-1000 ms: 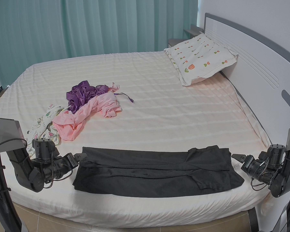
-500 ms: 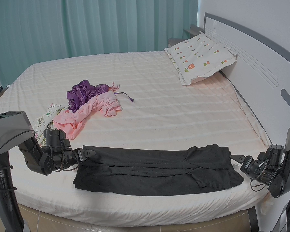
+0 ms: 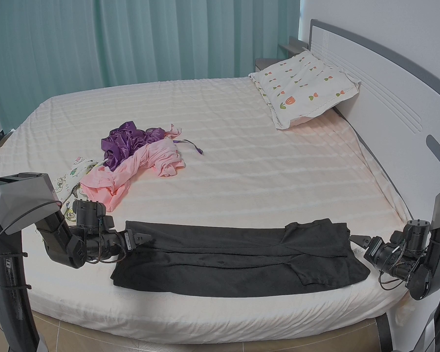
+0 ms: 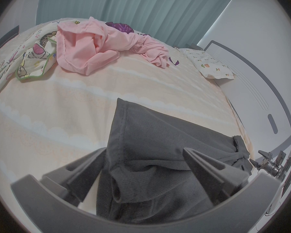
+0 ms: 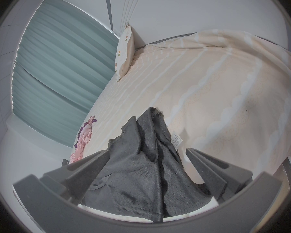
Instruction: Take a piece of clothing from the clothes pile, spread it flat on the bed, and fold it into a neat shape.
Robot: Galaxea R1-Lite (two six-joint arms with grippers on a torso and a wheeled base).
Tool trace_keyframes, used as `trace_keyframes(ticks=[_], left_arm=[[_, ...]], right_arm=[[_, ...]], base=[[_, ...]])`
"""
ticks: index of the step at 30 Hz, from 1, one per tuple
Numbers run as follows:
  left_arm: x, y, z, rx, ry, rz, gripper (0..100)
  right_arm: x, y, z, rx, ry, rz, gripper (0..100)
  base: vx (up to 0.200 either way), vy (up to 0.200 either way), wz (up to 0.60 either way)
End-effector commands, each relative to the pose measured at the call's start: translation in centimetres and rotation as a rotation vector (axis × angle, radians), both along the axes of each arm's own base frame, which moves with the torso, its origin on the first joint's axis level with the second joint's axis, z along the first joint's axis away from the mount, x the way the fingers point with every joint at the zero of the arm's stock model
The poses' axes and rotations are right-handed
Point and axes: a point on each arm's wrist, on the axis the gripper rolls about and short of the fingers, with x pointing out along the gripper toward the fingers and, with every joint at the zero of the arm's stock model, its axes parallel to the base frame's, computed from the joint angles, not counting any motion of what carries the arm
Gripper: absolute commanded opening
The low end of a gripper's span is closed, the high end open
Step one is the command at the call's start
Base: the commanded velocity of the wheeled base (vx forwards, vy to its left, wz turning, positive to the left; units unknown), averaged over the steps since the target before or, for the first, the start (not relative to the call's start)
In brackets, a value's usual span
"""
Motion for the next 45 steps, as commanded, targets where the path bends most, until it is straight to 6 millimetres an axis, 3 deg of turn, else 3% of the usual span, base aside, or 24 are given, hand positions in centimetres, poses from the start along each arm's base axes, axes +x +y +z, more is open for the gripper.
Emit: trace_keyframes(ticks=[1,17,27,36,39,45], left_arm=[[-0.3,0.0,0.0,-0.002,0.009,-0.003,0],[-0.4,0.7,0.1,-0.013,-0.004,0.007,0],[-1.3,5.0,2.6,-0.040,-0.050,0.106,0],[-2.0,8.0,3.2,-0.039,-0.061,0.193,0],[-2.4,9.8,3.8,-0.046,-0.074,0.232,0],[-4.8,15.1,6.6,-0.122,-0.109,0.300,0]], right_arm=[[0.0,0.0,0.1,0.000,-0.009,0.001,100],[0.0,0.0,-0.1,0.001,-0.002,0.001,100],[0.3,-0.2,0.1,0.006,-0.020,-0.013,100],[0.3,-0.1,0.1,0.006,-0.018,-0.012,100],[0.3,-0.1,0.1,0.006,-0.016,-0.012,100],[0.3,-0.1,0.1,0.007,-0.015,-0.010,100]], base=[[0.000,0.000,0.00],[0.000,0.000,0.00],[0.000,0.000,0.00],[0.000,0.000,0.00],[0.000,0.000,0.00],[0.000,0.000,0.00]])
